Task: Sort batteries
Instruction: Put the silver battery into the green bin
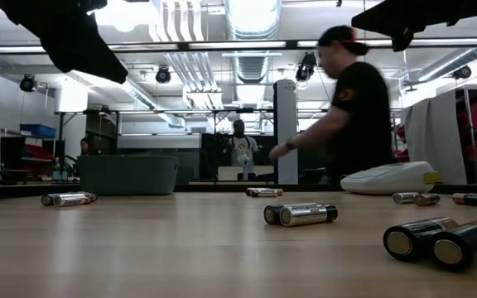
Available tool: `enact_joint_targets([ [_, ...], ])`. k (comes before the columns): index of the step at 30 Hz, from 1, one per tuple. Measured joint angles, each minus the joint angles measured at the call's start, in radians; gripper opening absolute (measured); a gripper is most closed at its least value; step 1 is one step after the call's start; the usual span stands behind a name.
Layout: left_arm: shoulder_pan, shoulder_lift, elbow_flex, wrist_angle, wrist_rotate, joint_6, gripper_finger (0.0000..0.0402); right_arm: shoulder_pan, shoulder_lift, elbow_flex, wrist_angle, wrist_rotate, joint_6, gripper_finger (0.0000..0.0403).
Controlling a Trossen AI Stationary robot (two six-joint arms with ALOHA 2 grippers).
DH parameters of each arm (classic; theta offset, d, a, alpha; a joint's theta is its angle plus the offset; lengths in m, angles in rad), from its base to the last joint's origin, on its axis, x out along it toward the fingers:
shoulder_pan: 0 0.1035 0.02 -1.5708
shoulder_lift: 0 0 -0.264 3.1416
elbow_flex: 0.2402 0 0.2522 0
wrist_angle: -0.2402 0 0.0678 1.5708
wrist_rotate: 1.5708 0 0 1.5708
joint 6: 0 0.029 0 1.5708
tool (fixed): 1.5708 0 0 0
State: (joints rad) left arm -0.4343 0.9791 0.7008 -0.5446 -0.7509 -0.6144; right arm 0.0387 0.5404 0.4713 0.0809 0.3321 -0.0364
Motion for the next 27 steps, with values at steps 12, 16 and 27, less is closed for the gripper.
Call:
enact_joint_targets([
  [12, -0.001, 0.001, 0.032, -0.004, 0.001, 0.007, 0.0127, 0.000, 0.000, 0.000, -0.030, 0.000, 0.000, 0.0013],
  [16, 0.000, 0.001, 0.031, -0.004, 0.001, 0.007, 0.0127, 0.000, 0.000, 0.000, -0.030, 0.000, -0.001, 0.0013],
  [27, 0.000, 0.021, 0.031, -0.003, 0.001, 0.007, 0.0127, 0.000, 0.000, 0.000, -0.029, 0.000, -0.015, 0.0013],
])
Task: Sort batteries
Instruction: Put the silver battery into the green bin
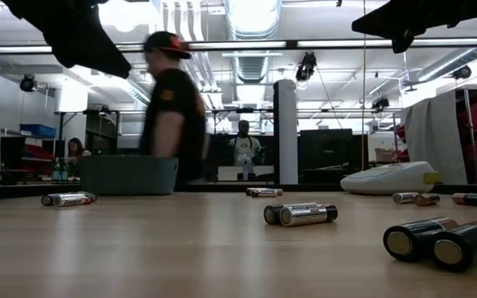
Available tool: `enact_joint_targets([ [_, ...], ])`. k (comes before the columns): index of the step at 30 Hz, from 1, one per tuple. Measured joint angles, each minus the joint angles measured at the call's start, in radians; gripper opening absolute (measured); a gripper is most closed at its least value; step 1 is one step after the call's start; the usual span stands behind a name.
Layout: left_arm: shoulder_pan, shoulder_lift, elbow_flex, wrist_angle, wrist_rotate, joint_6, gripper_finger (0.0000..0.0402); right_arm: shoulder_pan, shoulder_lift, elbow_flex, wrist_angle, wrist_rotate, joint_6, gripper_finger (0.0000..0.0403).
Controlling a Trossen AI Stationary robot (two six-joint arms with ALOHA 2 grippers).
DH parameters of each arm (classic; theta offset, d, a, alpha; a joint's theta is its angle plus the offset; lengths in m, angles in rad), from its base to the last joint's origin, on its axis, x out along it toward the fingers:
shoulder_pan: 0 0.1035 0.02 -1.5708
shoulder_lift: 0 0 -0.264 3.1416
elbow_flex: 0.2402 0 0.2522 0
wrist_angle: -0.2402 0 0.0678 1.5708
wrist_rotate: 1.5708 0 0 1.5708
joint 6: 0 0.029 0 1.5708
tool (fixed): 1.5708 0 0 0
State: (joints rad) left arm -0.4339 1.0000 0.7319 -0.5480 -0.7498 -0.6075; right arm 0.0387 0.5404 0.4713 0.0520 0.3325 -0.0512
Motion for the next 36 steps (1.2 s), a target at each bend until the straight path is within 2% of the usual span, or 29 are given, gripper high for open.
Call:
enact_joint_targets([
  [36, 0.000, 0.011, -0.001, 0.003, -0.032, 0.000, 0.0127, 0.000, 0.000, 0.000, 0.005, 0.000, 0.025, 0.0013],
])
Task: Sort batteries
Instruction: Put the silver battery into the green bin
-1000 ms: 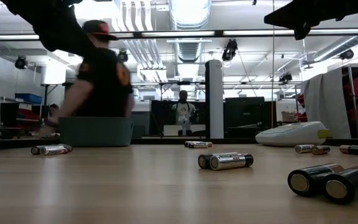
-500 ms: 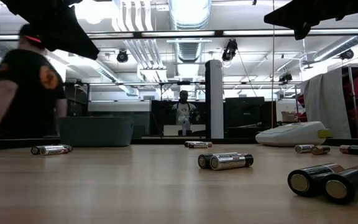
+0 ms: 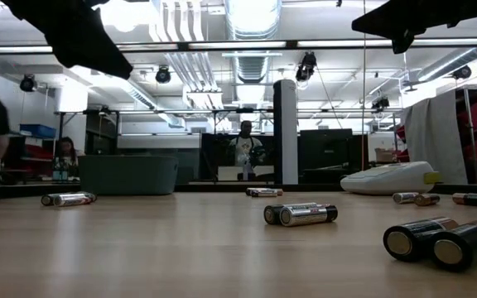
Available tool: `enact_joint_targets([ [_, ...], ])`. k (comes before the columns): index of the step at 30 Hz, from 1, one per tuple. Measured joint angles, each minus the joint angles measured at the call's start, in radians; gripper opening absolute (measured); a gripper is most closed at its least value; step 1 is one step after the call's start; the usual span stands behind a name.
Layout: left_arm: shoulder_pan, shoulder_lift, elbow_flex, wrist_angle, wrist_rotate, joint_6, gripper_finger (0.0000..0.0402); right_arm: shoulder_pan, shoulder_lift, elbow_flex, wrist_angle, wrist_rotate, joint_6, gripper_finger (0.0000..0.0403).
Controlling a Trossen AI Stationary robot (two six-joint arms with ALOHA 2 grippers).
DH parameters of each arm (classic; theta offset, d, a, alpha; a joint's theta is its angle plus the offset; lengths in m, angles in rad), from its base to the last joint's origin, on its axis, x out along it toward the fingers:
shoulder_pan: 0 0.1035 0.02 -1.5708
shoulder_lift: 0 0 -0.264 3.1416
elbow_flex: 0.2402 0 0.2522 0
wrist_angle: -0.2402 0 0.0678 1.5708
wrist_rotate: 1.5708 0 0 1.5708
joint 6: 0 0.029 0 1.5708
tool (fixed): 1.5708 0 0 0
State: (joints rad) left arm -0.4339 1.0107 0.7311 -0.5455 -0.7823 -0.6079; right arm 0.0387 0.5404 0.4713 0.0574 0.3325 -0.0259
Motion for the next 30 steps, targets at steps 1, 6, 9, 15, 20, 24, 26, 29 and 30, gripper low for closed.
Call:
enact_joint_targets([
  [1, 0.000, 0.000, 0.000, 0.000, -0.007, 0.000, 0.0127, 0.000, 0.000, 0.000, 0.000, 0.000, 0.000, 0.0013],
  [6, 0.001, 0.000, 0.000, 0.000, -0.021, 0.000, 0.0127, 0.000, 0.000, 0.000, 0.000, 0.000, 0.000, 0.0013],
  [9, 0.001, 0.000, 0.002, 0.001, -0.022, 0.000, 0.0127, 0.000, 0.000, 0.000, 0.000, 0.000, -0.002, 0.0013],
  [15, 0.003, 0.000, 0.002, 0.001, -0.085, 0.012, 0.0127, 0.000, 0.000, 0.000, 0.000, 0.000, -0.037, 0.0013],
  [20, 0.072, -0.019, 0.036, 0.063, 0.004, 0.253, 0.0120, 0.000, 0.000, 0.000, 0.041, 0.000, -0.120, 0.0013],
  [24, 0.155, -0.067, 0.066, 0.086, 0.069, 0.451, 0.0116, 0.000, 0.000, 0.000, 0.099, 0.000, -0.201, 0.0013],
  [26, 0.201, -0.106, 0.070, 0.097, 0.089, 0.531, 0.0115, 0.000, -0.002, 0.000, 0.109, 0.000, -0.234, 0.0013],
  [29, 0.272, -0.168, 0.071, 0.122, 0.128, 0.624, 0.0115, 0.000, -0.003, 0.000, 0.109, 0.000, -0.267, 0.0013],
  [30, 0.293, -0.187, 0.071, 0.140, 0.142, 0.652, 0.0115, 0.000, -0.003, 0.000, 0.109, 0.000, -0.282, 0.0013],
])
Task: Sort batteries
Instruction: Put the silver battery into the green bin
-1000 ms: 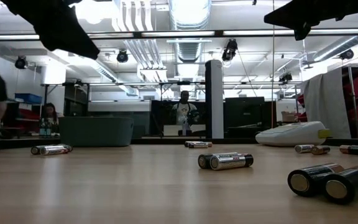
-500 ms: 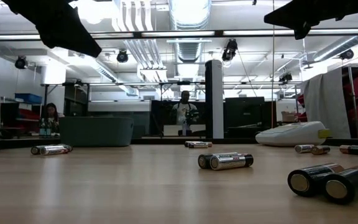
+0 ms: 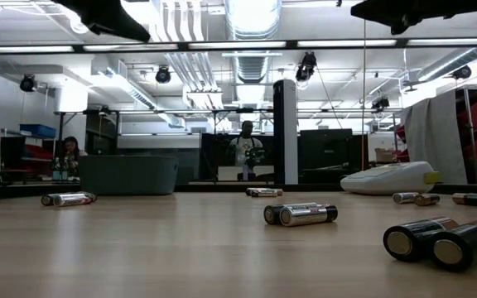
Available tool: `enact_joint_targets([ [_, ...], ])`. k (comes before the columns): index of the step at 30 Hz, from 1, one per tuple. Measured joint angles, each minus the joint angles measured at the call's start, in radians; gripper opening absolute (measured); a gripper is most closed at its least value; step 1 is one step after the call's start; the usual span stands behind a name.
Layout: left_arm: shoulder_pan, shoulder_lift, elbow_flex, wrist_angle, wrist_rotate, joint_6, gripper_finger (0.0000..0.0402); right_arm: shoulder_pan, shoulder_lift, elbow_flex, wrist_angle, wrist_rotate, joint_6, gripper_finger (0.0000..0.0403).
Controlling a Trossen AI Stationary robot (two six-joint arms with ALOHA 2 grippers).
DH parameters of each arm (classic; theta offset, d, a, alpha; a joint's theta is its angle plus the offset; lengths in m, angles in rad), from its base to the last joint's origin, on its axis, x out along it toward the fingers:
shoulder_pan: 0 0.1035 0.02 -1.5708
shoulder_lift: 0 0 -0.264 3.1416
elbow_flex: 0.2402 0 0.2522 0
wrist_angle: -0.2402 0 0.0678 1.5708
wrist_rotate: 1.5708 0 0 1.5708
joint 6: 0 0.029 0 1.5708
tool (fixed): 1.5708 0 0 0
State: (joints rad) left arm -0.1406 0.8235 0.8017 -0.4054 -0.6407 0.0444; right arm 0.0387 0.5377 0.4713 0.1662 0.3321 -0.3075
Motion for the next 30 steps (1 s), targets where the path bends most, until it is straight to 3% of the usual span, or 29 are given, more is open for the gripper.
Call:
enact_joint_targets([
  [5, 0.050, -0.094, 0.014, 0.054, 0.015, 0.050, 0.0115, 0.000, -0.016, 0.000, -0.022, 0.000, -0.044, 0.0013],
  [10, 0.040, -0.133, 0.102, 0.081, 0.057, -0.131, 0.0115, 0.000, -0.073, 0.025, -0.060, 0.012, -0.002, 0.0013],
  [12, 0.037, -0.125, 0.139, 0.135, 0.052, -0.187, 0.0115, -0.002, -0.108, 0.045, -0.049, 0.075, 0.061, 0.0013],
  [14, 0.038, -0.103, 0.186, 0.230, -0.014, -0.207, 0.0115, -0.004, -0.159, 0.080, -0.071, 0.137, 0.105, 0.0013],
  [17, 0.051, -0.065, 0.294, 0.341, -0.103, -0.107, 0.0115, -0.004, -0.233, 0.135, -0.061, 0.137, 0.209, 0.0013],
  [23, 0.050, -0.005, 0.495, 0.178, -0.017, -0.033, 0.0115, -0.004, -0.318, 0.177, -0.071, 0.133, 0.244, 0.0013],
  [30, 0.050, -0.003, 0.544, -0.068, -0.021, -0.128, 0.0115, -0.005, -0.323, 0.177, -0.057, 0.147, 0.208, 0.0013],
])
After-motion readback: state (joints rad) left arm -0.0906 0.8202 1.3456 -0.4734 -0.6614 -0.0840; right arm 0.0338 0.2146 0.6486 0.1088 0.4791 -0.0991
